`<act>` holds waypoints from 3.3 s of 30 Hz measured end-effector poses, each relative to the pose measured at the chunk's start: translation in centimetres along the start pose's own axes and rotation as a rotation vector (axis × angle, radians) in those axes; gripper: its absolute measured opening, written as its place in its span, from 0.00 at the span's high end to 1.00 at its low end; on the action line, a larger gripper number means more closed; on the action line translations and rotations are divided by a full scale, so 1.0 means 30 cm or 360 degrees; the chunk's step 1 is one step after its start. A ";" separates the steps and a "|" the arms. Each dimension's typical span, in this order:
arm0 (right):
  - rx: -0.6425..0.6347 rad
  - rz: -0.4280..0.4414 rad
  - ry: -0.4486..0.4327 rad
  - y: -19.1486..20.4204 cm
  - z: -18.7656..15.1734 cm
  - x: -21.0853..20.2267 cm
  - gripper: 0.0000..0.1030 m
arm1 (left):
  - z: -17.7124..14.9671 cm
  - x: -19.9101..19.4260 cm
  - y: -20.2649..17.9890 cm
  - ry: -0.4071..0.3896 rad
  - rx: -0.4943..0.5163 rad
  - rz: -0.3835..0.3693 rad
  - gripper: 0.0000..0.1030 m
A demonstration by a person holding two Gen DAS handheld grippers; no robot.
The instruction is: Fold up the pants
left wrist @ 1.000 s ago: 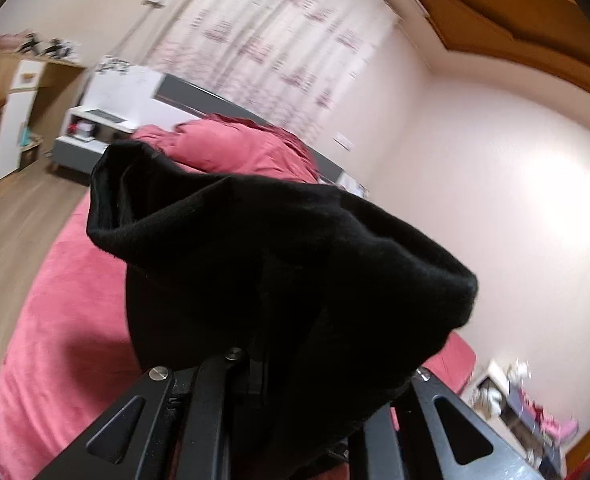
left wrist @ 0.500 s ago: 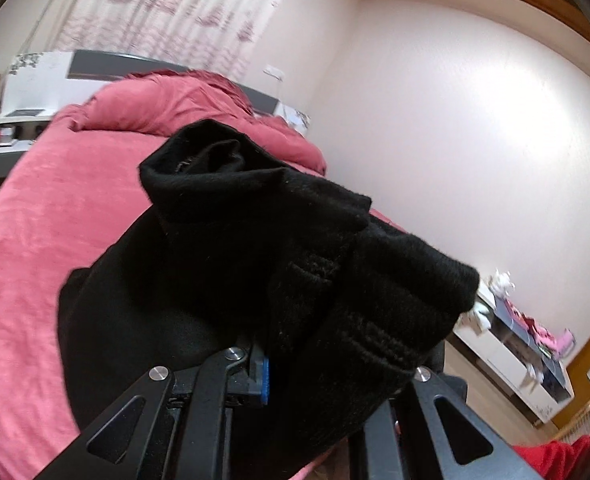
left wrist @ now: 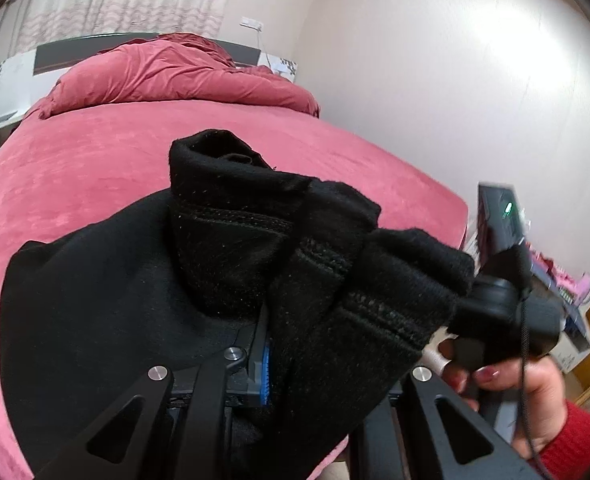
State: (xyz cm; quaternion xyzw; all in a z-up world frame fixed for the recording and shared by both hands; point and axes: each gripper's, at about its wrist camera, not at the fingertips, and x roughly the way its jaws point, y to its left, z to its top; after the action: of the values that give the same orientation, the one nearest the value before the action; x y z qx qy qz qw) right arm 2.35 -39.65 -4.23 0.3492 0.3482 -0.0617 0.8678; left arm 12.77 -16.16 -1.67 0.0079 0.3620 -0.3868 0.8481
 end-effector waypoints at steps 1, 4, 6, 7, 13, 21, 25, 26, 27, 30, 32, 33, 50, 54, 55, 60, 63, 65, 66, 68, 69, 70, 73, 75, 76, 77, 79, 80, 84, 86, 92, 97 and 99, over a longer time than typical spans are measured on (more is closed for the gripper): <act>0.0001 -0.0004 -0.0004 0.000 -0.002 -0.006 0.59 | -0.009 0.018 -0.013 0.0021 0.0023 0.0004 0.86; -0.0006 -0.0012 -0.0010 0.001 -0.002 -0.015 0.59 | -0.031 0.063 -0.046 0.0078 0.0090 0.0036 0.86; -0.0008 -0.0020 -0.0014 0.003 0.007 -0.008 0.59 | -0.045 0.096 -0.060 0.0122 0.0129 0.0072 0.84; -0.0006 -0.0023 -0.0015 0.002 0.009 -0.007 0.59 | -0.046 0.113 -0.059 0.0143 0.0135 0.0082 0.80; -0.0006 -0.0035 -0.0018 0.006 0.017 0.007 0.59 | -0.088 0.149 -0.091 0.0229 0.0156 0.0099 0.67; -0.0051 -0.0037 -0.0024 0.023 0.016 0.002 0.58 | -0.111 0.037 -0.193 0.0188 0.0244 -0.0079 0.55; -0.0174 -0.0084 -0.0086 0.071 0.019 -0.042 0.58 | -0.078 -0.059 -0.149 0.0079 0.0158 -0.0152 0.55; -0.0208 -0.0088 -0.0109 0.087 0.023 -0.057 0.58 | -0.057 -0.085 -0.111 0.0043 0.0085 -0.0116 0.55; -0.0241 -0.0082 -0.0131 0.106 0.028 -0.070 0.57 | -0.036 -0.111 -0.064 0.0002 -0.0002 -0.0063 0.55; -0.0330 -0.0020 -0.0159 0.164 0.038 -0.084 0.41 | 0.012 -0.165 0.069 -0.0095 -0.0194 0.0095 0.55; -0.0387 0.0017 -0.0156 0.204 0.043 -0.076 0.40 | 0.038 -0.170 0.173 -0.0083 -0.0291 0.0268 0.55; -0.0414 0.0029 -0.0148 0.221 0.041 -0.069 0.40 | 0.045 -0.163 0.220 -0.0057 -0.0338 0.0352 0.55; -0.0702 0.0018 0.0246 0.313 -0.044 0.071 0.88 | -0.069 -0.116 0.371 0.0129 -0.0461 0.0509 0.55; -0.0571 0.0219 0.0268 0.350 -0.004 -0.025 0.90 | -0.075 -0.130 0.362 0.0162 -0.0441 0.0505 0.55; -0.0556 0.0223 0.0269 0.355 0.005 -0.040 0.91 | -0.072 -0.122 0.369 0.0170 -0.0436 0.0516 0.55; -0.0504 0.0056 0.0276 0.301 0.010 -0.063 0.91 | -0.091 -0.137 0.376 0.0143 -0.0452 0.0483 0.55; -0.0376 -0.0074 0.0309 0.190 -0.002 0.011 0.92 | -0.092 -0.138 0.362 0.0155 -0.0409 0.0476 0.55; -0.0287 -0.0092 0.0335 0.129 -0.023 0.071 0.96 | -0.096 -0.130 0.345 0.0174 -0.0352 0.0511 0.55; -0.0252 -0.0121 0.0347 0.105 -0.030 0.096 0.96 | -0.102 -0.135 0.333 0.0181 -0.0329 0.0528 0.55; -0.0125 -0.0053 0.0340 0.067 -0.033 0.107 0.91 | -0.107 -0.132 0.325 0.0196 -0.0269 0.0544 0.55; -0.0060 0.0009 0.0313 0.054 -0.031 0.091 0.91 | -0.113 -0.138 0.320 0.0206 -0.0246 0.0556 0.55; -0.0018 0.0076 0.0283 0.048 -0.030 0.067 0.91 | -0.120 -0.151 0.311 0.0202 -0.0237 0.0556 0.55; -0.0068 0.0090 0.0241 0.070 -0.038 -0.006 0.84 | -0.154 -0.217 0.273 0.0125 -0.0258 0.0451 0.55; -0.0116 0.0056 0.0251 0.084 -0.054 -0.046 0.83 | -0.171 -0.245 0.251 0.0102 -0.0264 0.0362 0.55; -0.0118 0.0078 0.0258 0.089 -0.066 -0.070 0.83 | -0.182 -0.249 0.238 0.0105 -0.0258 0.0341 0.55; -0.0112 0.0117 0.0269 0.092 -0.076 -0.087 0.83 | -0.195 -0.246 0.227 0.0123 -0.0247 0.0327 0.55; -0.0093 0.0209 0.0329 0.107 -0.105 -0.103 0.83 | -0.214 -0.235 0.211 0.0149 -0.0225 0.0352 0.55; -0.0091 0.0255 0.0364 0.116 -0.115 -0.101 0.83 | -0.223 -0.229 0.206 0.0152 -0.0207 0.0377 0.55; -0.0105 0.0214 0.0491 0.123 -0.154 -0.028 0.77 | -0.219 -0.226 0.216 0.0149 -0.0240 0.0391 0.55; -0.0034 0.0190 0.0533 0.104 -0.156 -0.003 0.74 | -0.212 -0.233 0.225 0.0153 -0.0279 0.0405 0.55; 0.0042 0.0173 0.0410 0.073 -0.131 -0.063 0.51 | -0.213 -0.253 0.256 0.0145 -0.0363 0.0414 0.55; -0.0034 0.0112 0.0450 0.089 -0.149 -0.015 0.51 | -0.212 -0.239 0.242 0.0172 -0.0321 0.0464 0.55; -0.0127 0.0035 0.0450 0.121 -0.143 0.015 0.53 | -0.212 -0.236 0.243 0.0181 -0.0319 0.0471 0.55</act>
State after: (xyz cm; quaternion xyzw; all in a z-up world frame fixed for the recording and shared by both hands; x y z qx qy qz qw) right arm 1.55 -34.08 -4.67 0.3235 0.4652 0.0114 0.8239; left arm 10.62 -4.58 -3.90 -0.0017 0.4411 -0.2187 0.8704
